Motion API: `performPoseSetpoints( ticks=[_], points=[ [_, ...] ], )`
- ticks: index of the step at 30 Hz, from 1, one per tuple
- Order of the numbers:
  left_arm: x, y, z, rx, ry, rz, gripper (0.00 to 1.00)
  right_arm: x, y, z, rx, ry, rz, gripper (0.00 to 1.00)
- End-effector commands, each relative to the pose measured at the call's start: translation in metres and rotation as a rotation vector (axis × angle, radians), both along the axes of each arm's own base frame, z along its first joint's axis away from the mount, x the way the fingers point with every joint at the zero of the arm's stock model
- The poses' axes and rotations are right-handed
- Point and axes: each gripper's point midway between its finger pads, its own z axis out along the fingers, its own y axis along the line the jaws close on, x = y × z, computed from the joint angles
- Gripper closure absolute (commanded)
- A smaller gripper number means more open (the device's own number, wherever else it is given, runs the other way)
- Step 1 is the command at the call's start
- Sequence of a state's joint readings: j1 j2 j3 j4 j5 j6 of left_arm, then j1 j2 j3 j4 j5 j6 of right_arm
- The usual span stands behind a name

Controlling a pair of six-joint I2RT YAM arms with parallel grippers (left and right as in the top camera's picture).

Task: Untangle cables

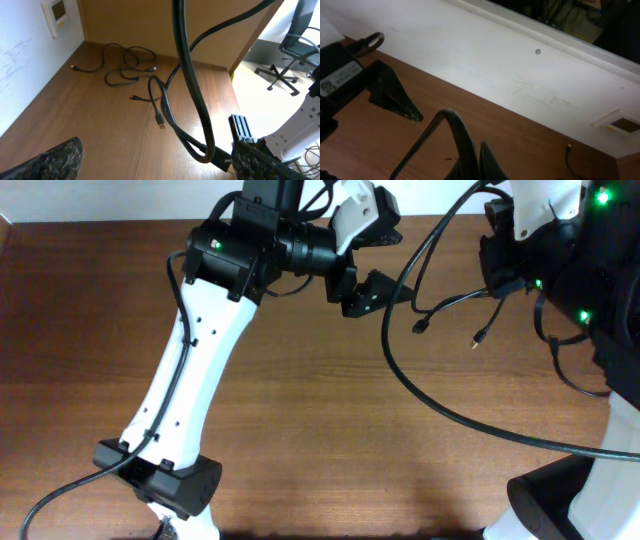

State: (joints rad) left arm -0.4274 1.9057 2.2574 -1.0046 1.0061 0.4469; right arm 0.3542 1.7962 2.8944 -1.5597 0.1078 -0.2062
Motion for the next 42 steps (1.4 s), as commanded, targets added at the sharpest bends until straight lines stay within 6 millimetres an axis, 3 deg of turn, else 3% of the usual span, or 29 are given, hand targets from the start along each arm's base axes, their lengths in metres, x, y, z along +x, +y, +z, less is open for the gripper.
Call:
performPoseSetpoints(
  ticks=[1,4,5,6,9,10,11,12,13,14,16,18,19,21,23,25,26,28,29,31,34,37,42],
  points=[
    [-0.008,-0.016,-0.004,0.002,0.018,-0.034,0.05,-0.002,0.001,0.000,0.005,0.002,0.003,0.96],
    [-0.002,-0.020,-0.016,0.017,0.046,-0.035,0.08,-0.003,0.001,-0.001,0.004,0.006,0.003,0.96],
    [0.001,-0.022,-0.023,0.023,0.062,-0.036,0.51,-0.003,0.001,-0.001,0.004,0.006,0.004,0.96],
    [0.003,-0.023,-0.026,0.025,0.068,-0.036,1.00,-0.003,0.001,-0.001,0.004,0.006,0.004,0.96],
    [0.013,-0.012,-0.022,0.060,0.075,0.068,1.00,-0.003,0.001,-0.001,0.004,0.005,0.004,0.94],
    [0.017,-0.001,-0.016,0.081,0.063,0.133,1.00,-0.002,0.001,0.001,0.006,-0.001,0.004,0.76],
    [0.012,0.012,0.000,0.074,0.033,0.165,1.00,-0.001,0.001,0.002,0.008,-0.006,0.004,0.96],
    [0.007,0.021,0.013,0.059,0.010,0.180,1.00,-0.001,0.002,0.003,0.010,-0.011,0.004,0.42],
    [0.005,0.025,0.021,0.050,-0.005,0.188,1.00,0.000,0.002,0.005,0.012,-0.016,0.003,0.01],
    [0.002,0.036,0.031,0.047,-0.026,0.219,1.00,0.002,0.001,0.009,0.018,-0.036,-0.002,0.01],
    [0.003,0.055,0.039,0.072,-0.040,0.307,1.00,0.014,-0.041,0.023,0.051,-0.094,-0.213,0.01],
    [0.000,0.061,0.045,0.067,-0.050,0.318,1.00,0.021,-0.067,0.021,0.102,-0.082,-0.272,0.01],
    [-0.002,0.066,0.050,0.061,-0.060,0.330,1.00,0.028,-0.099,0.022,0.125,-0.089,-0.332,0.01],
    [-0.001,0.071,0.051,0.060,-0.062,0.342,1.00,0.031,-0.143,0.031,0.205,-0.124,-0.403,0.01],
    [0.003,0.075,0.050,0.072,-0.062,0.369,1.00,0.031,-0.152,0.020,0.321,-0.059,-0.298,0.01],
    [0.009,0.079,0.049,0.083,-0.075,0.401,1.00,0.023,-0.149,-0.013,0.372,0.094,-0.215,0.01],
    [0.013,0.078,0.057,0.056,-0.078,0.418,1.00,0.023,-0.137,-0.040,0.372,0.209,-0.153,0.01],
    [0.019,0.076,0.084,-0.038,-0.104,0.452,1.00,0.028,-0.078,-0.048,0.380,0.255,0.146,0.01],
    [0.020,0.076,0.095,-0.074,-0.119,0.461,1.00,0.026,-0.049,-0.044,0.337,0.227,0.290,0.02],
    [0.020,0.077,0.123,-0.145,-0.205,0.475,1.00,0.030,-0.026,-0.034,0.298,0.172,0.362,0.01],
    [0.023,0.080,0.159,-0.247,-0.306,0.501,1.00,0.017,0.012,-0.016,0.108,-0.036,0.681,0.01],
    [0.018,0.079,0.186,-0.356,-0.303,0.493,1.00,0.028,0.015,0.002,0.052,-0.158,0.708,0.01],
    [0.017,0.077,0.175,-0.378,-0.098,0.503,1.00,0.051,0.007,0.043,-0.051,-0.379,0.657,0.01]
  ],
)
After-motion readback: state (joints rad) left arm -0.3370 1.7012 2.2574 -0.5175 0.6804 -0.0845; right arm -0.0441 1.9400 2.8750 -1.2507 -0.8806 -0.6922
